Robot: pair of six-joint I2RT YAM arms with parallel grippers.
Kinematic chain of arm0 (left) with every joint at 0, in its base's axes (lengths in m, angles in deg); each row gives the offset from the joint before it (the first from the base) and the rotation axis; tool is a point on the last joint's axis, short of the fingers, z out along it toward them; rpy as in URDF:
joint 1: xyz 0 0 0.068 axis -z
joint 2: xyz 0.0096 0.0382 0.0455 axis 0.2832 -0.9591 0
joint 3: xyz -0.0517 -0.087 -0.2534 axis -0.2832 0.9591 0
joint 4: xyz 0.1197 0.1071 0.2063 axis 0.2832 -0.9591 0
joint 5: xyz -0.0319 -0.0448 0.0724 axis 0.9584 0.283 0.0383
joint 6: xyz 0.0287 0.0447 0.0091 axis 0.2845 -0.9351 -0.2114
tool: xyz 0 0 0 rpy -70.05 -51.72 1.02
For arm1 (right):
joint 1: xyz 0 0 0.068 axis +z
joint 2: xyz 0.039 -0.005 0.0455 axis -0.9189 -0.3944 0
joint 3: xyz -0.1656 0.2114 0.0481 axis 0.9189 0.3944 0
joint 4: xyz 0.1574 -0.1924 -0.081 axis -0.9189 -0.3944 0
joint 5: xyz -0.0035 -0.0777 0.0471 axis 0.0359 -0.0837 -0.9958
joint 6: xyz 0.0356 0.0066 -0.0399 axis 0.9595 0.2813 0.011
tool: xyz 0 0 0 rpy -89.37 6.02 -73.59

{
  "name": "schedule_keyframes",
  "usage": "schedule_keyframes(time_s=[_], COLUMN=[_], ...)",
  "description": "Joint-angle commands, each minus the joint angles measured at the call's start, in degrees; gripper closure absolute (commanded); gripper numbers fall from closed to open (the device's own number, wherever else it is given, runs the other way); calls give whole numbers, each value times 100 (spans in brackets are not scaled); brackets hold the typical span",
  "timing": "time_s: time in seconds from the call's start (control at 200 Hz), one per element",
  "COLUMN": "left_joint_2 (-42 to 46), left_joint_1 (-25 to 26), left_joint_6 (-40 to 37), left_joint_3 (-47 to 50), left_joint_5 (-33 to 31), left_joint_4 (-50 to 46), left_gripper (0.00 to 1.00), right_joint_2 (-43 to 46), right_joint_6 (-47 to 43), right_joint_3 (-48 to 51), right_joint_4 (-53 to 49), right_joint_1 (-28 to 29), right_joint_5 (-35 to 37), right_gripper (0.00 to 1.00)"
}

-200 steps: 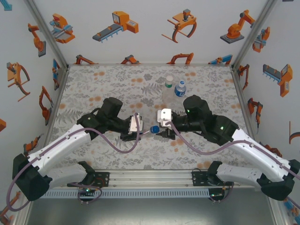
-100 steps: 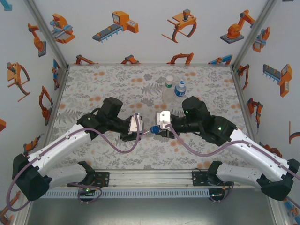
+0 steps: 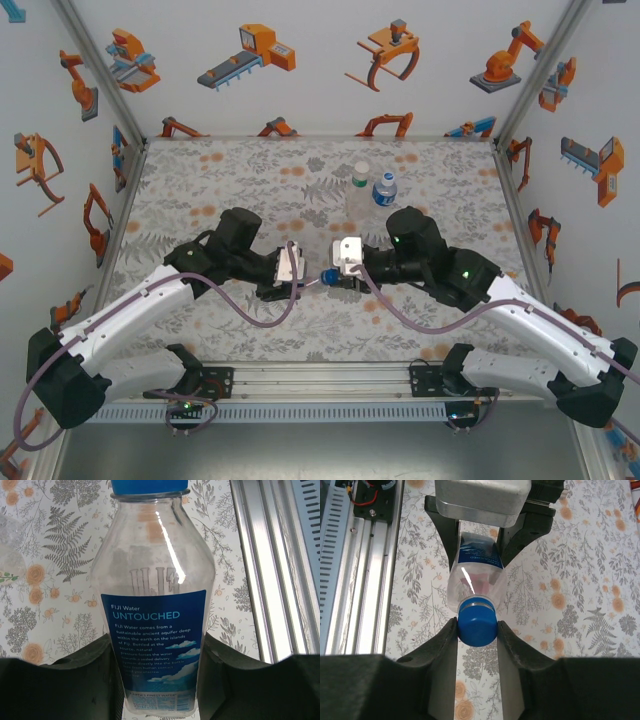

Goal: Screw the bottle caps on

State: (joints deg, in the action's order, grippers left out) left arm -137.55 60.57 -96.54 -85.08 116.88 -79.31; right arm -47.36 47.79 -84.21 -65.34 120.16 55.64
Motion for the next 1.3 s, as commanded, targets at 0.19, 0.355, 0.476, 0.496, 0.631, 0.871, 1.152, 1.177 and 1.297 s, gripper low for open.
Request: schedule_keyframes(time_s=[0.19,0.355,0.476,0.496,0.631,0.871,1.152,1.177,1.297], left_joint_2=[58,54,42,42,42,56,42,46,30], left_joint_1=[2,5,1,6,-8,-6,-3,-3,-6], left_joint_6=[-100,-86,-69,-67,-57,-49,-46,-51,-59], left_joint_3=[-153,-168,-171,-171,-170,-168,-156,-162,-160], left_joint_5=[238,229,225,224,227,226,231,228,223], left_joint_4=[28,28,37,44,54,59,54,54,55], left_gripper=[100,100,100,100,100,100,100,100,100], right_joint_2=[54,74,85,90,35,54,324,355,514], right_joint_6=[2030,5133,7395,7775,10128,10715,8645,8320,6721], right_joint_3=[244,402,511,531,588,846,449,414,249], right_joint_4=[568,801,872,894,487,982,687,685,712], right_joint_1=[3,1,2,3,-5,-5,-61,-65,-91], right_joint_5=[742,2058,2509,2546,2832,2837,3075,3057,2842], right_gripper=[100,100,100,100,100,100,59,57,51])
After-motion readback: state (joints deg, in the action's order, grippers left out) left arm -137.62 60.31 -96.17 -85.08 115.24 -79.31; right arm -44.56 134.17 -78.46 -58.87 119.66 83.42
